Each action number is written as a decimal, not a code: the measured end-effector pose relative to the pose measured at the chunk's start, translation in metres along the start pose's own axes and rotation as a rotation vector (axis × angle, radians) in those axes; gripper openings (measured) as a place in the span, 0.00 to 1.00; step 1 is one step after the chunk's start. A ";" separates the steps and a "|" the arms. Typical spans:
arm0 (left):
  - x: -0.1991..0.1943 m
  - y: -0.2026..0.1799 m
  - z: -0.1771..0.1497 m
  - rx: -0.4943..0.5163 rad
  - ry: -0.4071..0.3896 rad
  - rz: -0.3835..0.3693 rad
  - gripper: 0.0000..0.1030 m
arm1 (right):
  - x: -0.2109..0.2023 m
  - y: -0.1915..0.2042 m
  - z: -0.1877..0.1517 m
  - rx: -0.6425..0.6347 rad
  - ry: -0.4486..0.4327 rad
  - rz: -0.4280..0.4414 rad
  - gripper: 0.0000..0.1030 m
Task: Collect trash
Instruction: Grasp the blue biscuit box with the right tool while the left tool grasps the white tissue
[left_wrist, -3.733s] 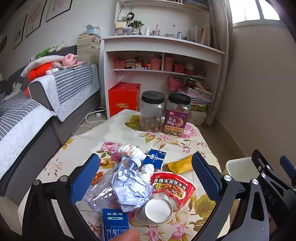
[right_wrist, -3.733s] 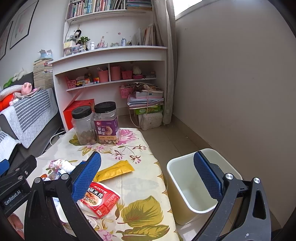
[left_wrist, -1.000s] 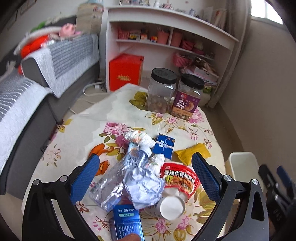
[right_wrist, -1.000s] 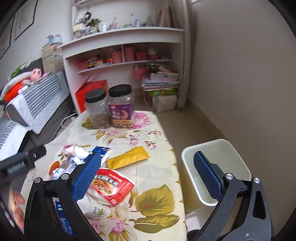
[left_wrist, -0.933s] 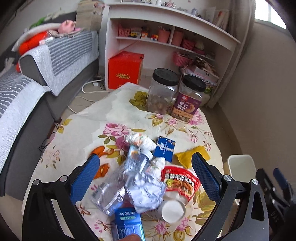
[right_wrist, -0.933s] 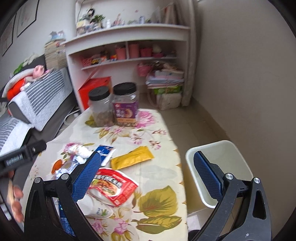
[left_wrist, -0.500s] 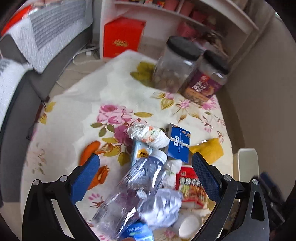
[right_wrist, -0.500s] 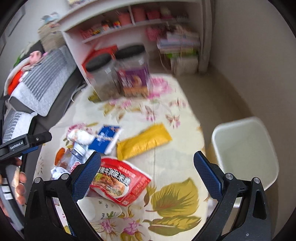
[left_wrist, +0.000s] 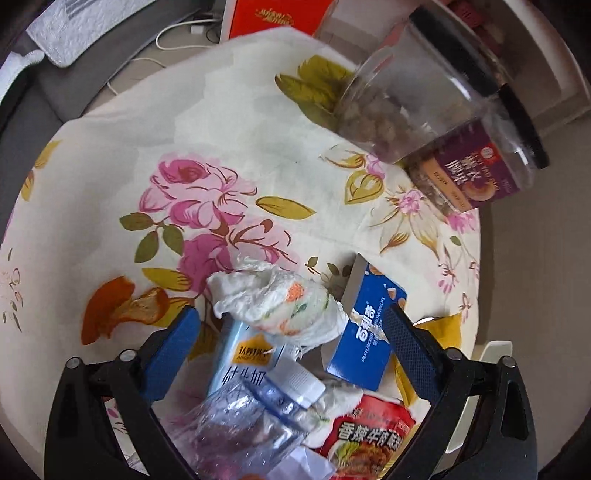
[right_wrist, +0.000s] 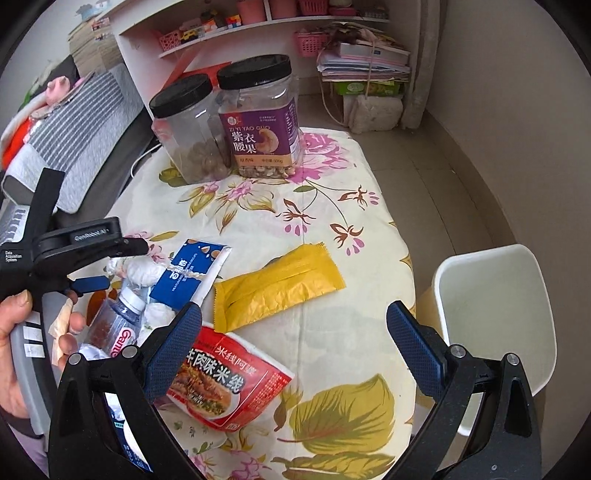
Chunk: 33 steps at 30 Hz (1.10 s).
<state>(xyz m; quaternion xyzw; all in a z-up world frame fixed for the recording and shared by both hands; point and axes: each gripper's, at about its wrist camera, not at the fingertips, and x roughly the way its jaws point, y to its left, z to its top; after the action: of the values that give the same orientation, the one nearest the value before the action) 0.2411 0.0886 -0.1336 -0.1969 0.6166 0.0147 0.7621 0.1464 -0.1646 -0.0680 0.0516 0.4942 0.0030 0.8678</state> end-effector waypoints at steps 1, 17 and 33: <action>0.004 -0.002 0.000 0.005 0.009 0.010 0.73 | 0.002 0.000 0.001 -0.001 0.004 -0.001 0.93; -0.072 0.017 -0.008 0.071 -0.174 -0.040 0.49 | 0.044 0.025 0.020 0.082 0.146 0.101 0.93; -0.122 0.059 -0.020 0.046 -0.269 -0.066 0.50 | 0.131 0.104 0.048 0.143 0.379 0.041 0.68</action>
<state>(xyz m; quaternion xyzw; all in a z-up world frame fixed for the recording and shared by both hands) 0.1772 0.1635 -0.0379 -0.1959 0.5024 0.0016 0.8421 0.2595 -0.0575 -0.1459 0.1217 0.6466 -0.0047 0.7530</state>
